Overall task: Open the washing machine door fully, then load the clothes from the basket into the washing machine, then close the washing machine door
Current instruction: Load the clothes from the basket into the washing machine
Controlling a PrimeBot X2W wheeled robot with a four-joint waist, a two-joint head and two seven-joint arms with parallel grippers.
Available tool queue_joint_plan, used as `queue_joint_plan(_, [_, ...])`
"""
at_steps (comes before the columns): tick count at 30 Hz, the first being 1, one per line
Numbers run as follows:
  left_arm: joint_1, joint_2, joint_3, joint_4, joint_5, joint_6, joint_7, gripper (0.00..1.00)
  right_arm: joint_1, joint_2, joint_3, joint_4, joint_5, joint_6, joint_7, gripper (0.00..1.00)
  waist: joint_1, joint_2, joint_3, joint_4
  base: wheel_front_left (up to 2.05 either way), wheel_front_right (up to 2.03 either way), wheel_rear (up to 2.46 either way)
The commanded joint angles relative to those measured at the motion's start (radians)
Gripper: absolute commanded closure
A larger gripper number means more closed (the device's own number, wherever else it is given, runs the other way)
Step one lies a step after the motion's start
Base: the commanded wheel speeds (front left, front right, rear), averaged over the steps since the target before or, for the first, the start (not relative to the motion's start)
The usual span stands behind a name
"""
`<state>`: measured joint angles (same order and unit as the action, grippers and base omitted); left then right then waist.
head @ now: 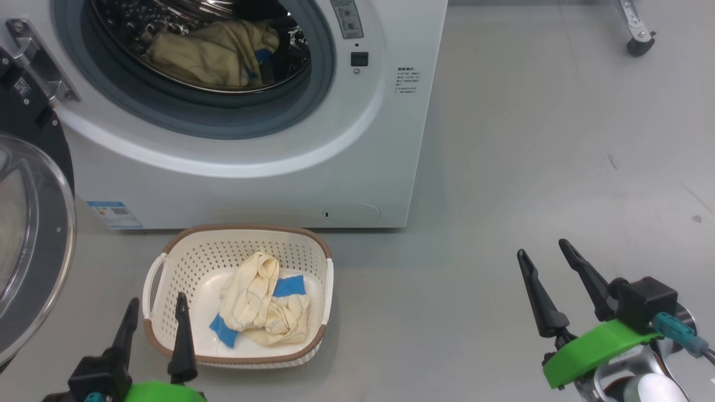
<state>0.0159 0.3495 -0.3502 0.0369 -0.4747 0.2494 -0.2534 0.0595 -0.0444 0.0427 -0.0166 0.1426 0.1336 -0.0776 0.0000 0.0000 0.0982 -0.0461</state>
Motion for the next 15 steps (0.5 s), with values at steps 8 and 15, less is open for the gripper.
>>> queue_joint_plan(8, [-0.157,0.038,0.025,0.07,-0.034,0.009,0.031,0.0,-0.081,-0.006,0.044,-0.044,0.008,-0.003,-0.02,0.0,0.0,0.0,0.105,-0.029,0.0,0.0,0.0])
queue_joint_plan(15, [-0.295,0.032,-0.004,0.245,-0.075,-0.097,0.077,0.0,-0.145,-0.006,0.071,-0.036,0.023,-0.003,-0.048,0.0,0.0,0.0,0.238,-0.069,0.0,0.0,0.0])
